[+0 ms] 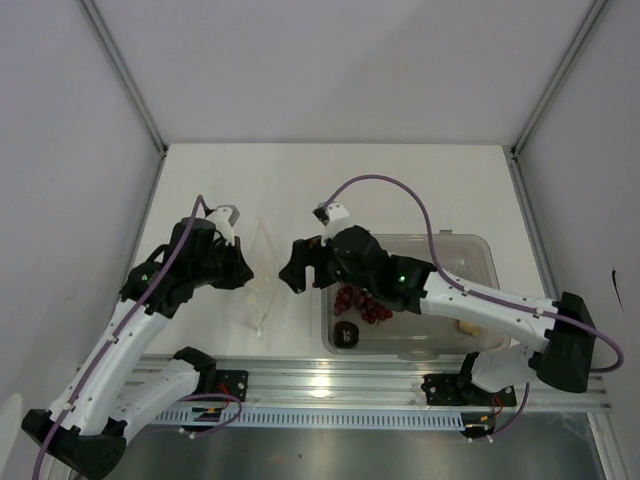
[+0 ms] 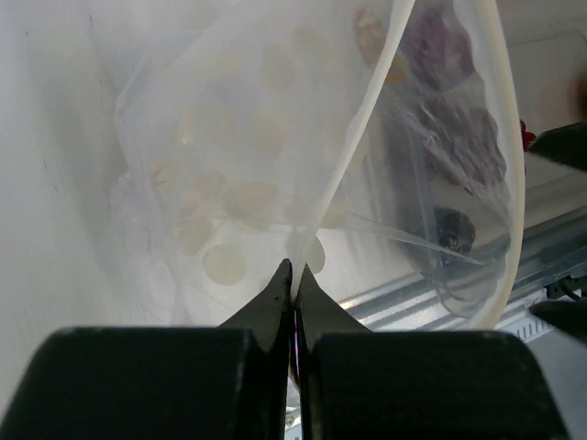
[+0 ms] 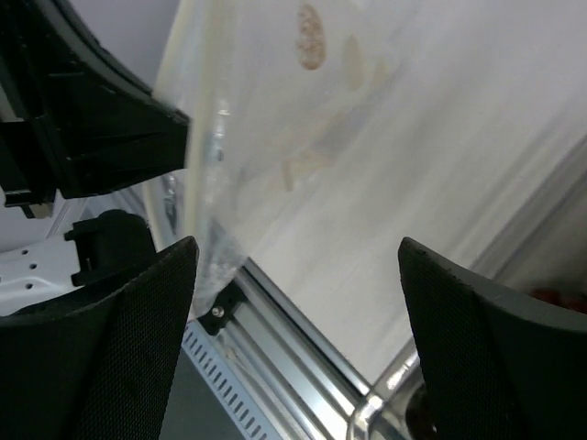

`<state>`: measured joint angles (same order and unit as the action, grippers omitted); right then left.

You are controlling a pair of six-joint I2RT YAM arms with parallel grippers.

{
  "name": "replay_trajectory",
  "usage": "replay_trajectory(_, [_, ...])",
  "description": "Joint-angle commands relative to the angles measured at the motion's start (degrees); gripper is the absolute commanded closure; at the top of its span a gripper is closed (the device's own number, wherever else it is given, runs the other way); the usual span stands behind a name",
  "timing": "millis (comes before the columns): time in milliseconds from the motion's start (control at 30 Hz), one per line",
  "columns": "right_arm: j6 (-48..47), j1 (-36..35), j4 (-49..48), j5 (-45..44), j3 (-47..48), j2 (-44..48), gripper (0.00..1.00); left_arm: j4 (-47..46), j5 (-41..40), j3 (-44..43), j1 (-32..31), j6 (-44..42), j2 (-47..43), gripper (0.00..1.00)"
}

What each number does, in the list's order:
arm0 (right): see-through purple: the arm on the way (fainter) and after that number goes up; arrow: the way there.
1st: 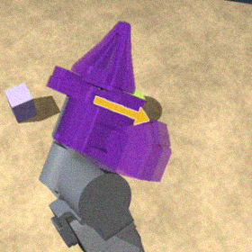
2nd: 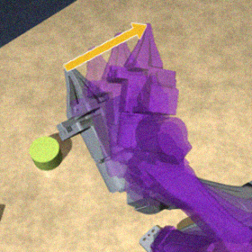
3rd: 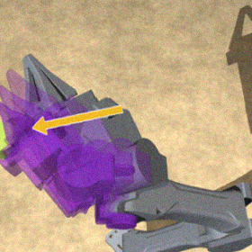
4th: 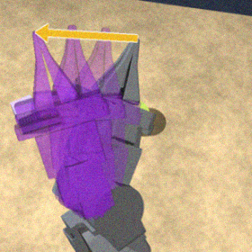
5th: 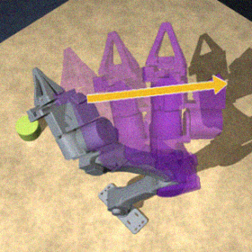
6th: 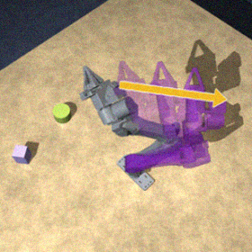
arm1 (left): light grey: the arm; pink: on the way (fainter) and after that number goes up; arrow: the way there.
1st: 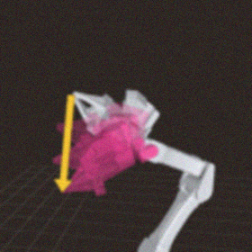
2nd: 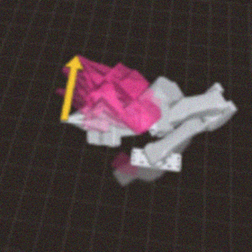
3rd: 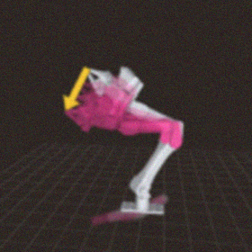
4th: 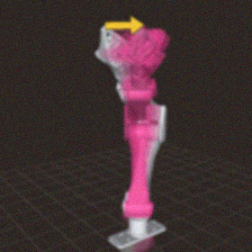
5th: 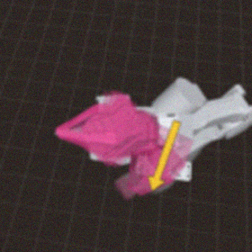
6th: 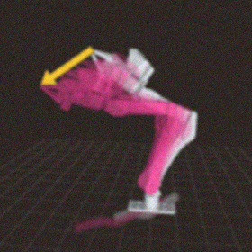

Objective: Place the food in the zip-top bag and seal the zipper
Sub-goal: Open the zipper of the food storage bag at the center of the board.

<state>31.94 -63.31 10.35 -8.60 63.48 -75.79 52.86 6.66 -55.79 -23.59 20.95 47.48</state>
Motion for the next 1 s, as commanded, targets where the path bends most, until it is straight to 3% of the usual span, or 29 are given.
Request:
replay_trajectory(0, [1.02,-2.07,-5.42,6.04,6.12,-4.96,0.1,-3.37,1.52,0.33,-1.27,0.93,0.33,0.99])
replay_trajectory(300, [2.33,-4.89,-5.96,2.37,7.27,-8.32,0.11,-4.78,0.9,1.03,-2.16,1.72,2.26,0.99])
replay_trajectory(467, [4.18,-4.98,-2.36,-1.76,7.36,-10.78,0.22,-5.57,1.69,-0.54,-2.16,2.87,0.51,0.99])
replay_trajectory(567, [4.88,-4.28,-1.21,-4.75,7.09,-11.83,0.38,-4.61,2.31,-1.68,-2.16,2.78,-0.72,1.0])
replay_trajectory(600, [4.88,-3.93,-0.86,-5.11,7.09,-12.01,0.5,-3.83,2.31,-1.86,-2.16,2.61,-1.07,0.99])
replay_trajectory(667, [4.71,-2.27,-0.86,-4.94,6.92,-12.8,0.61,-3.29,2.83,-2.3,-2.16,2.43,-2.21,0.99])
replay_trajectory(700, [4.53,-1.47,-1.12,-4.67,6.83,-13.15,0.74,-3.12,3.27,-2.31,-2.16,2.17,-2.66,0.99])
replay_trajectory(767, [3.92,-0.24,-0.86,-4.5,6.74,-13.68,0.87,-2.59,3.71,-2.22,-2.16,1.99,-3.62,0.99])
replay_trajectory(800, [3.74,0.89,-0.51,-4.58,6.65,-14.21,0.98,-2.33,3.63,-2.13,-2.16,1.99,-3.97,0.99])
replay_trajectory(967, [2.07,2.14,2.3,-9.05,6.56,-15.0,1.0,-0.22,1.0,-2.13,-2.16,1.81,-5.73,0.99])
